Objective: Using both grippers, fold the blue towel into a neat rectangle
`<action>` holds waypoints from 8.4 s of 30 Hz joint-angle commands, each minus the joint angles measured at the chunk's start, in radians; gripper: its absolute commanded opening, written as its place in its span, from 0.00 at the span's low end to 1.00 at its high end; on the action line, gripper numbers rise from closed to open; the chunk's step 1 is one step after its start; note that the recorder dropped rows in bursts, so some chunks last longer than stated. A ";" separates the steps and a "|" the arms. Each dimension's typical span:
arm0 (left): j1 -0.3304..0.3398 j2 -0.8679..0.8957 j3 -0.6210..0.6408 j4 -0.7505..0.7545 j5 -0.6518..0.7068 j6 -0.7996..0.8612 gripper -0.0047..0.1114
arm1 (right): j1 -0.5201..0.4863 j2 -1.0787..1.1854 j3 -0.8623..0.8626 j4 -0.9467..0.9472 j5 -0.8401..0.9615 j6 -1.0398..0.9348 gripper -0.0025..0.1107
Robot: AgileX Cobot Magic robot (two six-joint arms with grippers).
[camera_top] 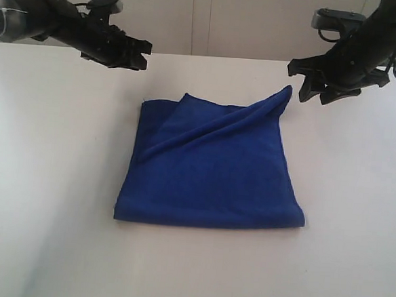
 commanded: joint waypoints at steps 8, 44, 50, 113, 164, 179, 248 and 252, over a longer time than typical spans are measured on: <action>-0.011 0.093 -0.076 -0.254 0.098 0.460 0.38 | -0.008 -0.004 0.006 -0.006 0.010 0.035 0.39; -0.012 0.279 -0.147 -0.539 0.263 0.864 0.35 | -0.008 -0.004 0.006 -0.006 -0.006 0.060 0.39; -0.012 0.279 -0.147 -0.592 0.270 0.923 0.34 | -0.008 -0.004 0.006 -0.006 -0.012 0.060 0.39; -0.041 0.314 -0.147 -0.643 0.127 1.005 0.31 | -0.006 -0.004 0.006 0.003 -0.023 0.060 0.39; 0.014 0.179 -0.147 -0.559 0.173 0.826 0.04 | -0.006 -0.004 0.006 0.003 -0.049 0.060 0.39; 0.028 0.163 -0.147 -0.463 0.179 0.755 0.04 | -0.006 -0.004 0.006 0.003 -0.049 0.060 0.39; 0.038 0.116 -0.147 -0.033 0.146 0.502 0.42 | -0.006 -0.004 0.006 0.024 -0.023 0.054 0.38; 0.038 0.047 -0.147 0.162 0.246 0.347 0.34 | -0.006 -0.004 0.006 0.056 0.013 0.018 0.27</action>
